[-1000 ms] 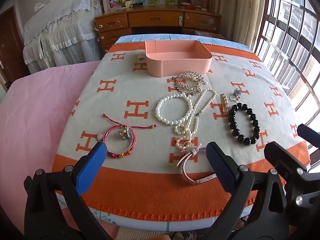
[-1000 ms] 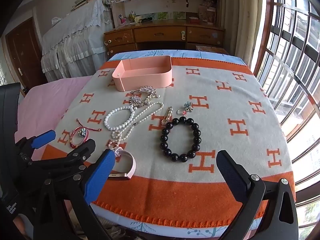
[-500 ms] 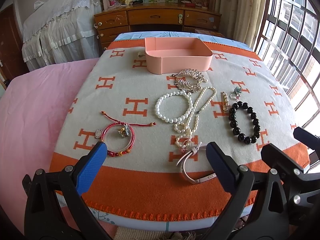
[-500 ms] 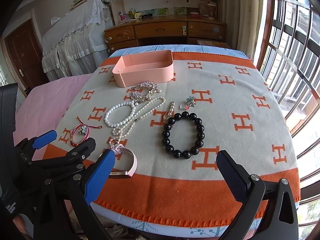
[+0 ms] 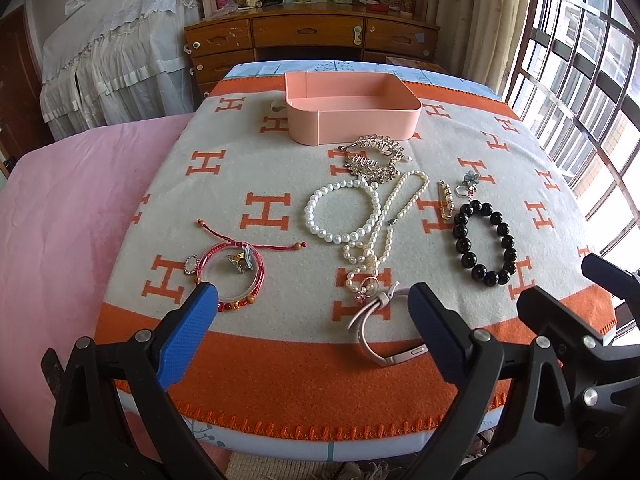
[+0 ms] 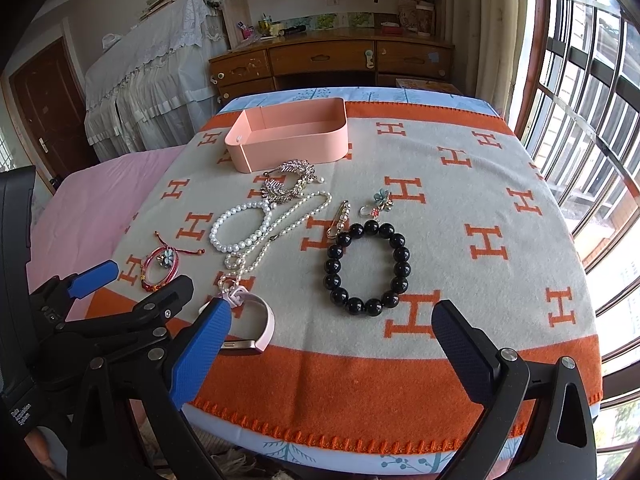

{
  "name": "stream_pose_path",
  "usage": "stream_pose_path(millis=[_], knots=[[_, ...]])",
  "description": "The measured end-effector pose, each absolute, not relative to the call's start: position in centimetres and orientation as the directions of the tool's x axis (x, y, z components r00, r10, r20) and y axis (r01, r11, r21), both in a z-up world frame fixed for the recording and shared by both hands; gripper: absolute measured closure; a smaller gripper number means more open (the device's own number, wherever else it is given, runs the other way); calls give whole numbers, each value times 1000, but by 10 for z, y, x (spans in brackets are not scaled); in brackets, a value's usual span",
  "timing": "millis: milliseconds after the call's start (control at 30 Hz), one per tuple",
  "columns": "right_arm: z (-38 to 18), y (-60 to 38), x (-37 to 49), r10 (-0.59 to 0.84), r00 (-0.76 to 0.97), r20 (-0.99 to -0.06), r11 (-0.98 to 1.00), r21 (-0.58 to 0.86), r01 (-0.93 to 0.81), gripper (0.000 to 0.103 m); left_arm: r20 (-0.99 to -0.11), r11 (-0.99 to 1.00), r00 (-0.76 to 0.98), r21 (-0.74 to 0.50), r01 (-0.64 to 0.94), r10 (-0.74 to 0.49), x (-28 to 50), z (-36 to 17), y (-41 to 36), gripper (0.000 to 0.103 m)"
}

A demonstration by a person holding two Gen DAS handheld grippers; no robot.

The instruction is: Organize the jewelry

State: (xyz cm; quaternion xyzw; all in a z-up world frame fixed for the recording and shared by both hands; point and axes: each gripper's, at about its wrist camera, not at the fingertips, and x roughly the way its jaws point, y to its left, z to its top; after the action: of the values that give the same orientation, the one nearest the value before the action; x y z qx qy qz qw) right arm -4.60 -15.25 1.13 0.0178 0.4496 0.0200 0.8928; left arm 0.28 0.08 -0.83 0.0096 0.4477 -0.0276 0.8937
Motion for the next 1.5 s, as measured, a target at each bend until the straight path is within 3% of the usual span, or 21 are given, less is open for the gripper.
stream_pose_path(millis=[800, 1500], knots=[[6, -153, -47, 56, 584, -810, 998, 52, -24, 5, -808, 998, 586, -24, 63, -57, 3, -11, 3, 10], [22, -172, -51, 33, 582, -812, 996, 74, 47, 19, -798, 999, 602, -40, 1, -33, 11, 7, 50, 10]])
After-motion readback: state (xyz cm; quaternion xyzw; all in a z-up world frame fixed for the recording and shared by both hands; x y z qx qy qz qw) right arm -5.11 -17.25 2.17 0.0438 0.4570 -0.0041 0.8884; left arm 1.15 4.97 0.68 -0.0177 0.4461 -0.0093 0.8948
